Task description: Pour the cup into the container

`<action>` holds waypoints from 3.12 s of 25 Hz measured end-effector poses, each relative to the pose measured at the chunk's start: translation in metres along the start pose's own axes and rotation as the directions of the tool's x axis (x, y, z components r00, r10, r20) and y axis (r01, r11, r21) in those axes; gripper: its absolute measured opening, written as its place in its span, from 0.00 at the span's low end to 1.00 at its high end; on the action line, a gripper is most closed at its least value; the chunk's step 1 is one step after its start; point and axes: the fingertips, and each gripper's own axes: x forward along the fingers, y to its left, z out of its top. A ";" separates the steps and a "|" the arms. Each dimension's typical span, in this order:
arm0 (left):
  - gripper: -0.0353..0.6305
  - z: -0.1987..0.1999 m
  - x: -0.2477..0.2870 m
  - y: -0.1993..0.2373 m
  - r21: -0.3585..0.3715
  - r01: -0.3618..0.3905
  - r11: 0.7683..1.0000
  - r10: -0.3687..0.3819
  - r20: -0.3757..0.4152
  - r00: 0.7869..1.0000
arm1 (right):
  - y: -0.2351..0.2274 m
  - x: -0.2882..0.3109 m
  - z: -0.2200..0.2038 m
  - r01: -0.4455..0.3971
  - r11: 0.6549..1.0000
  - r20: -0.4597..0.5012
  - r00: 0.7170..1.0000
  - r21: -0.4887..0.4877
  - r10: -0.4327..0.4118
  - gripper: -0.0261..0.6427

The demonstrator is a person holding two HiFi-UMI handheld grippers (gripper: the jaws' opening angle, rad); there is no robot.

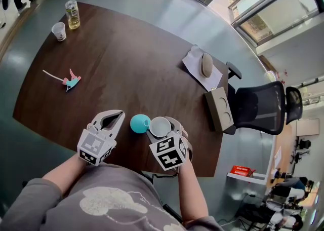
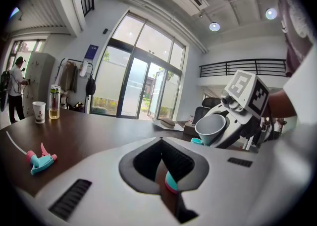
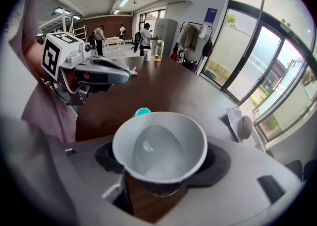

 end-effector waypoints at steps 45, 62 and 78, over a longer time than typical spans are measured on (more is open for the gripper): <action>0.06 -0.001 0.007 -0.002 0.010 0.019 1.000 -0.019 -0.008 1.000 | -0.009 -0.001 -0.001 0.101 0.969 -0.171 0.975 -0.224 -0.141 0.49; 0.06 -0.003 0.008 -0.004 0.005 0.031 1.000 -0.031 -0.006 1.000 | -0.006 -0.001 -0.003 0.099 0.959 -0.194 0.969 -0.265 -0.154 0.49; 0.06 -0.004 0.006 -0.005 -0.003 0.036 0.999 -0.036 -0.005 0.999 | -0.005 -0.003 -0.002 0.104 0.947 -0.211 0.962 -0.304 -0.174 0.49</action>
